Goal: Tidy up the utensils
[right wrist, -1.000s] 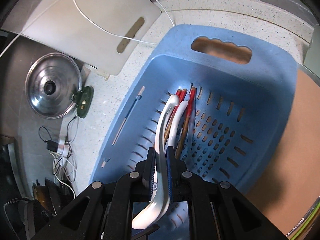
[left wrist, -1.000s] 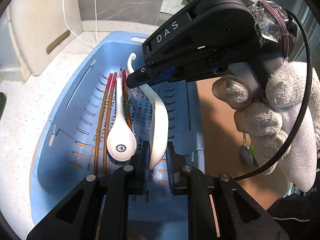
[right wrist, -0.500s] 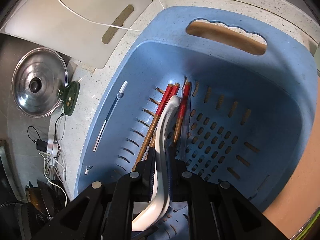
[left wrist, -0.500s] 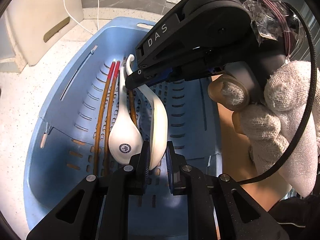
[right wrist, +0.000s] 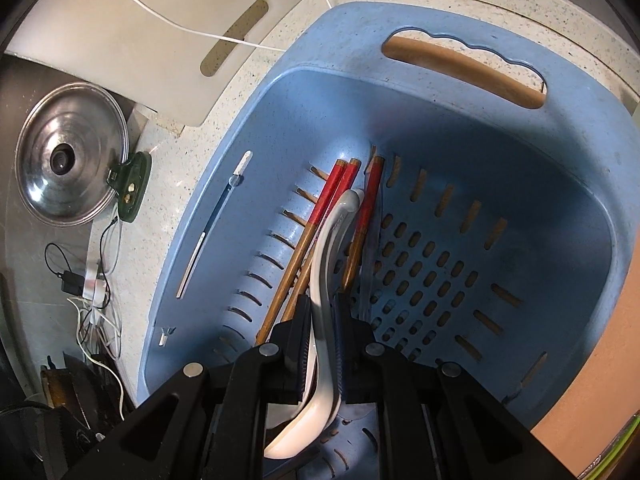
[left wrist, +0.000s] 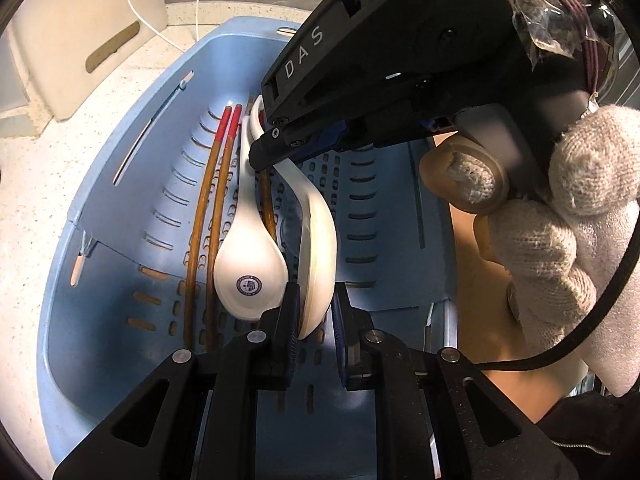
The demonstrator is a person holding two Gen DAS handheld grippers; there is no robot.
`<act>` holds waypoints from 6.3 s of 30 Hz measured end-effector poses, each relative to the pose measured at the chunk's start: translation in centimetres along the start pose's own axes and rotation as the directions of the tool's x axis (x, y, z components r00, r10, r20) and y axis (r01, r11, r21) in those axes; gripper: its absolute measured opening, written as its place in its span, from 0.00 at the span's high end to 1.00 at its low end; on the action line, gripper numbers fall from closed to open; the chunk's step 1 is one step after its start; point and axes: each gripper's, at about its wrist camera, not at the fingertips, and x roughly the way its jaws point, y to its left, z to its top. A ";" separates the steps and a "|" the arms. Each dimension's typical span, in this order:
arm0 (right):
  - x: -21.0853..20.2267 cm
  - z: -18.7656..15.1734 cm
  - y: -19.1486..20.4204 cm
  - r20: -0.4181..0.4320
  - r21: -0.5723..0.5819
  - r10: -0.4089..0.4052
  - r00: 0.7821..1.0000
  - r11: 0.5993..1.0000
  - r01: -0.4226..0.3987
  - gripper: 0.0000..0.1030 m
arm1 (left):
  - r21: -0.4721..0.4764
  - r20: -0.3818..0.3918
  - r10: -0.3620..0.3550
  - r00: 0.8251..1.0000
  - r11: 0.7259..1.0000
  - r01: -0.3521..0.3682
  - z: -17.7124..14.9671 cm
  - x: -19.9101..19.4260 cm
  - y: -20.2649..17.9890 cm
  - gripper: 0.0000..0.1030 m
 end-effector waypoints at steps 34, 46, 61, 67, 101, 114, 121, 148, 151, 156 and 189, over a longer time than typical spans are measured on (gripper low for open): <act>-14.4 -8.5 -6.5 0.227 -0.104 0.097 0.969 0.992 -0.074 0.62 | 0.014 0.169 0.140 0.976 0.989 -0.144 -3.0 -6.7 -7.0 0.73; -21.2 -15.2 -16.4 0.391 -0.034 0.026 0.920 0.999 -0.013 0.37 | 0.092 0.142 0.071 0.987 0.992 -0.084 -3.5 -4.6 -12.9 0.73; -19.5 -19.4 -25.4 0.297 0.202 0.039 0.954 0.974 -0.103 0.52 | 0.237 0.023 -0.019 1.000 0.971 0.013 -2.3 1.0 -19.9 0.73; -18.1 -19.1 -25.2 0.262 0.202 0.070 0.962 0.971 -0.125 0.70 | 0.268 0.007 -0.062 0.998 0.962 0.058 -2.5 1.4 -21.8 0.73; -15.9 -15.8 -23.9 0.267 0.288 0.225 0.937 0.909 -0.301 0.71 | 0.304 -0.080 0.013 0.997 0.953 0.012 1.6 7.0 -21.5 0.81; -14.2 -14.2 -23.6 0.249 0.317 0.221 0.943 0.901 -0.295 0.71 | 0.285 -0.069 0.047 0.996 0.958 -0.026 2.1 7.6 -19.6 0.81; -13.0 -13.1 -21.7 0.214 0.281 0.188 0.959 0.928 -0.245 0.71 | 0.231 -0.041 0.041 0.998 0.972 -0.031 1.9 6.7 -17.7 0.81; -10.0 -11.2 -18.7 0.086 0.272 0.078 0.993 0.957 -0.099 0.66 | 0.391 -0.024 0.047 0.999 0.920 -0.034 -3.3 1.3 -17.2 0.73; -10.1 -11.1 -18.8 0.083 0.287 0.083 0.993 0.952 -0.104 0.66 | 0.400 -0.033 0.040 0.999 0.916 -0.023 -3.3 1.6 -16.9 0.73; -10.1 -11.2 -19.4 0.085 0.322 0.103 0.991 0.938 -0.126 0.66 | 0.421 -0.052 0.033 0.998 0.907 -0.009 -3.0 2.5 -16.4 0.72; -9.3 -11.1 -18.9 0.097 0.343 0.141 0.985 0.925 -0.166 0.64 | 0.370 -0.117 -0.047 0.992 0.925 0.087 -3.5 4.3 -15.6 0.68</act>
